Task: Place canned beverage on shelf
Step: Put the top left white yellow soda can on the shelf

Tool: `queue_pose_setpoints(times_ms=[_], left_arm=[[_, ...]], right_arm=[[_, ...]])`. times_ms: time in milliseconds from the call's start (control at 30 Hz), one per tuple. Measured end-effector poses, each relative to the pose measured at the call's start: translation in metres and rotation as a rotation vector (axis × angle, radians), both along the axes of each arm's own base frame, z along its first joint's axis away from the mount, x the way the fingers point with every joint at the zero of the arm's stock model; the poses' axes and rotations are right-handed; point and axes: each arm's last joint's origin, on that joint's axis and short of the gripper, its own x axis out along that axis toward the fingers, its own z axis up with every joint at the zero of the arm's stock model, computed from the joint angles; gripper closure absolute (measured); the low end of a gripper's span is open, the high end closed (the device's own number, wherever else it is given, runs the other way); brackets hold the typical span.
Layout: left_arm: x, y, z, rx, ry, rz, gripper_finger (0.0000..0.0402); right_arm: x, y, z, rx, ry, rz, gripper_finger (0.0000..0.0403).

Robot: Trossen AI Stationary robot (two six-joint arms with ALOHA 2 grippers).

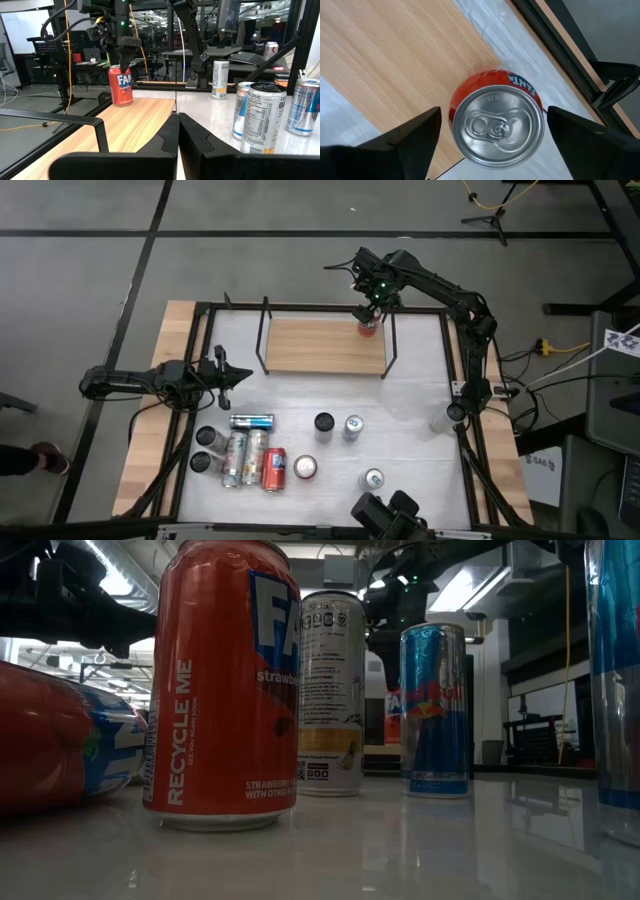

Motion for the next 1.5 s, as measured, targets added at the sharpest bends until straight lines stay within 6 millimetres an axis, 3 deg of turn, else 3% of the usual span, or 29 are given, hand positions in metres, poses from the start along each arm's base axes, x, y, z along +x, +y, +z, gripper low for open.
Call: queue_pose_setpoints(times_ms=[500, 900, 1133, 1300, 1500], left_arm=[[0.0, 0.0, 0.003, -0.001, -0.029, 0.0, 0.0401], [-0.005, 0.0, 0.025, -0.008, -0.267, 0.0, 0.0401], [-0.008, 0.0, 0.034, -0.016, -0.367, -0.005, 0.0384], [-0.011, 0.0, 0.039, -0.065, -0.44, -0.019, 0.0327], [-0.012, 0.0, 0.043, -0.119, -0.493, -0.035, 0.0251]], right_arm=[[0.0, 0.0, 0.008, -0.014, -0.018, 0.0, 0.004], [-0.008, 0.007, 0.076, -0.134, -0.158, 0.025, 0.004], [-0.032, 0.032, 0.113, -0.2, -0.228, 0.036, 0.004], [-0.038, 0.062, 0.131, -0.264, -0.248, 0.082, 0.004], [-0.039, 0.1, 0.136, -0.306, -0.242, 0.167, 0.004]])
